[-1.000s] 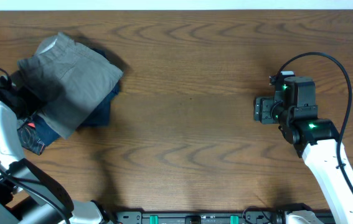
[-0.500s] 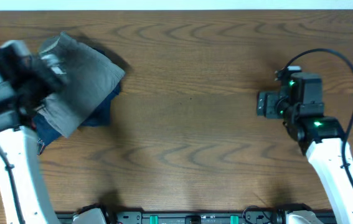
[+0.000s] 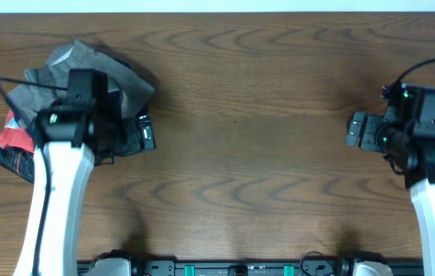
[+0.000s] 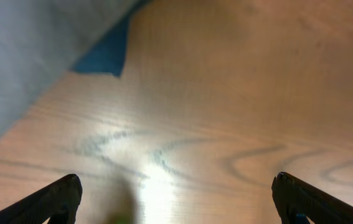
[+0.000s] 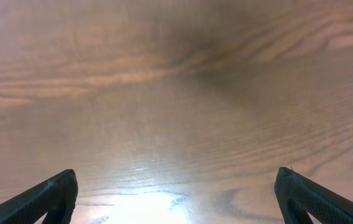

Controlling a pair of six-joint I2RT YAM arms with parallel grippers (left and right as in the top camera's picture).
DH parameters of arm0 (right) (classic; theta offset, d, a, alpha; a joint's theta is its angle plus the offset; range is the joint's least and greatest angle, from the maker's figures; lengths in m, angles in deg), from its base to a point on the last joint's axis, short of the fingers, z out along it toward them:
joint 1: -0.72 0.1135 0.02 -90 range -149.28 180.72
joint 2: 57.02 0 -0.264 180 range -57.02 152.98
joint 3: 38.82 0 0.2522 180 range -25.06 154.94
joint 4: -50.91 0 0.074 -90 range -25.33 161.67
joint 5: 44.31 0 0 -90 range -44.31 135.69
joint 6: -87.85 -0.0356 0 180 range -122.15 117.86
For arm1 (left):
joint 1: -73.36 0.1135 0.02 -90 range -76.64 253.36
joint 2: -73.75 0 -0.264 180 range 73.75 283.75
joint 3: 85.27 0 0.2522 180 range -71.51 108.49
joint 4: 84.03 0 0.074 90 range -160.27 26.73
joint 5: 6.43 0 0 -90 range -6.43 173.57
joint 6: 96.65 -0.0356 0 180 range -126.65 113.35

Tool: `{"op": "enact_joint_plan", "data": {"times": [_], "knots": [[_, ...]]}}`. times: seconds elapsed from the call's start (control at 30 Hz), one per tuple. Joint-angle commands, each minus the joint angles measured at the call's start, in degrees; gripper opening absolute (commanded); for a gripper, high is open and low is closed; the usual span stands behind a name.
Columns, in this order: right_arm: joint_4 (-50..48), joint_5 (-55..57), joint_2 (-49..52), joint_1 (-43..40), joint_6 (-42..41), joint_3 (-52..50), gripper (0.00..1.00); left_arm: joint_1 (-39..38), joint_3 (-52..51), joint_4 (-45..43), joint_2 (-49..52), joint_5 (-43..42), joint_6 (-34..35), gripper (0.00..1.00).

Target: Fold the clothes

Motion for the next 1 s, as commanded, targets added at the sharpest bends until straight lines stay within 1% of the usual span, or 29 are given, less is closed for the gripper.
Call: {"op": "enact_joint_plan", "data": {"times": [0.0, 0.17, 0.27, 0.33, 0.4, 0.57, 0.7, 0.97], "knots": [[-1.90, -1.16, -8.28, -0.57, -2.60, -2.86, 0.99, -0.20, -3.69, -3.06, -11.54, 2.12, -1.64, 0.98], [-7.74, -0.87, -26.49, -0.48, -4.07, -13.07, 0.99, -0.98, -15.43, -12.59, -34.34, 2.19, -2.89, 0.98], [-9.60, -0.90, -35.43, -0.48, -4.15, -18.21, 0.99, -0.98, -20.59, -17.20, -45.07, 1.90, -2.84, 0.98], [-8.55, -0.87, -39.87, -0.48, -4.15, -20.26, 0.99, -0.98, -21.77, -16.74, -50.25, 1.77, -2.86, 0.98], [-5.73, -0.90, -43.10, -0.48, -4.13, -21.22, 0.99, -0.98, -21.81, -14.23, -54.97, 1.77, -2.86, 0.98], [4.83, -0.90, -45.51, -0.48, -4.13, -21.29, 0.99, -0.98, -21.81, -10.14, -61.31, 1.77, -2.86, 0.98], [12.98, -0.90, -45.51, -0.48, -4.13, -21.29, 0.99, -0.98, -21.81, -7.13, -61.96, 1.77, -2.86, 0.98], [12.92, -0.83, -45.51, -0.48, -4.26, -21.42, 0.99, -0.98, -21.81, -1.25, -61.96, 1.77, -2.86, 0.98]]}}
